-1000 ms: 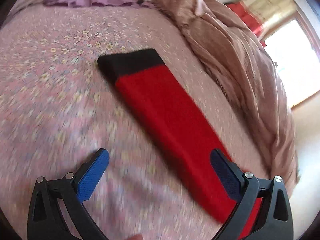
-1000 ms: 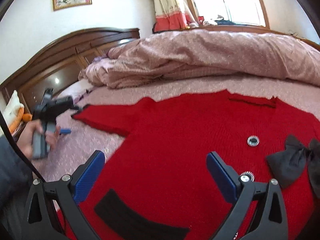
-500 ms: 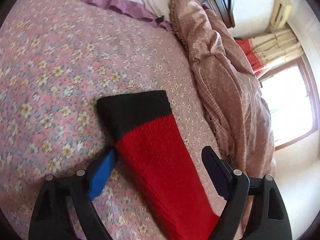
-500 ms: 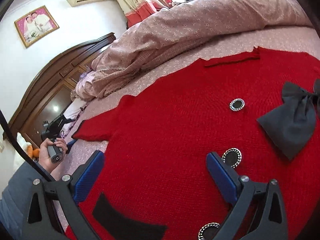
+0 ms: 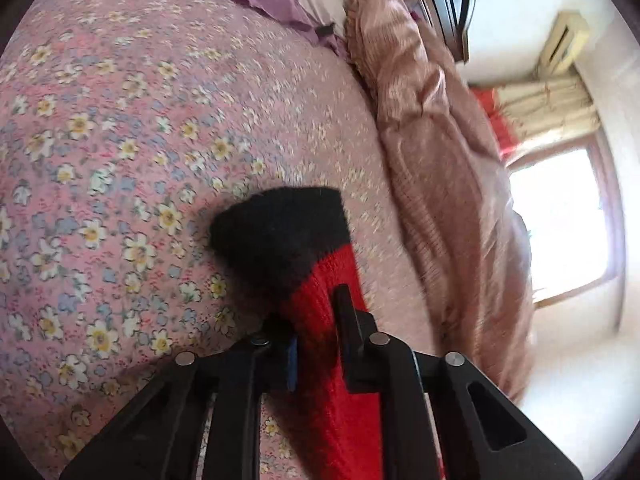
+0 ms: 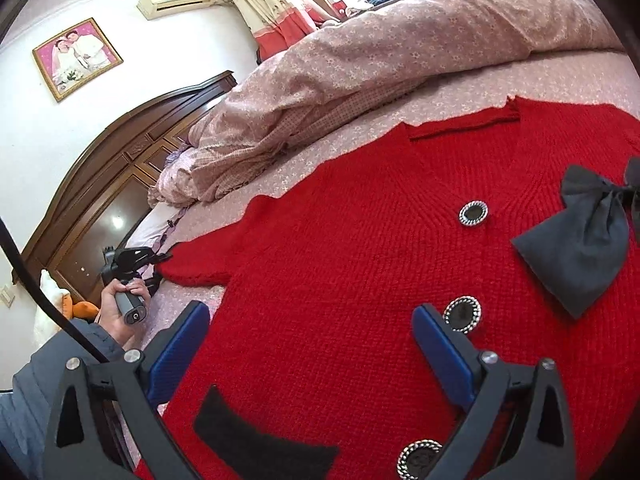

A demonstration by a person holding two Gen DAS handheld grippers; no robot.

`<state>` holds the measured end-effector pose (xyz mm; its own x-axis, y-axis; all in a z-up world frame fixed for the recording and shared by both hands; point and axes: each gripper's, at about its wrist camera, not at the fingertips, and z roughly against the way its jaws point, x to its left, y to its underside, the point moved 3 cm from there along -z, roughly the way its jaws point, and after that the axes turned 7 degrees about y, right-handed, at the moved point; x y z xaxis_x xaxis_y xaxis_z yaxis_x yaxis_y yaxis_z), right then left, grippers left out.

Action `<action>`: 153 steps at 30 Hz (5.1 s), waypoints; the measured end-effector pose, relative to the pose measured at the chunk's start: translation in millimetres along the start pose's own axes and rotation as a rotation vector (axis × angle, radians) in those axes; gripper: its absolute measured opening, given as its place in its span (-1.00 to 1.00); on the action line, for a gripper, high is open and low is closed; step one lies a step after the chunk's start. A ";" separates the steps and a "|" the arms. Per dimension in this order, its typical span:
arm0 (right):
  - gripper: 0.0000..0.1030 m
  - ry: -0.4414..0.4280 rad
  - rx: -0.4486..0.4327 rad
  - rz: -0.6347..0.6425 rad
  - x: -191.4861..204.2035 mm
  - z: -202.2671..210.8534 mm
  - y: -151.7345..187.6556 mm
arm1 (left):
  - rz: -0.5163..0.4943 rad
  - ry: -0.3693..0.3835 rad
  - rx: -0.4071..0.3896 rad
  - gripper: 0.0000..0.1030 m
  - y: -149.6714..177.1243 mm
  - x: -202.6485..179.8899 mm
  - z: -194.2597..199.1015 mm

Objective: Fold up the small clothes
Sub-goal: 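Move the left gripper to a black sleeve cuff and grasp it, then lift the sleeve with the left gripper and lay it across the cardigan body, then hold the cuff on the cardigan body near the bow with the left gripper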

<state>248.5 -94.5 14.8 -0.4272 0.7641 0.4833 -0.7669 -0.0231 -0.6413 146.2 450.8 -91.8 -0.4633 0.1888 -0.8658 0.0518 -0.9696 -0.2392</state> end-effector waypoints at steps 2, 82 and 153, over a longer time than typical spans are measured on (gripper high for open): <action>1.00 0.004 -0.013 0.016 -1.5 7.4 -4.6 | -0.037 0.033 -0.030 -0.95 0.3 -14.5 10.8; 1.00 0.319 -0.280 -0.208 -179.5 207.5 -72.9 | -0.853 0.260 0.601 -0.71 558.6 -231.8 -24.3; 1.00 0.342 -0.288 -0.306 -212.5 239.4 -63.5 | -1.064 0.263 0.574 -0.59 602.9 -255.7 17.8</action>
<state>273.3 -409.7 95.4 0.0117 0.8756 0.4829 -0.6488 0.3741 -0.6626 280.2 -184.8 -6.7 0.1574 0.8857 -0.4367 -0.6676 -0.2304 -0.7080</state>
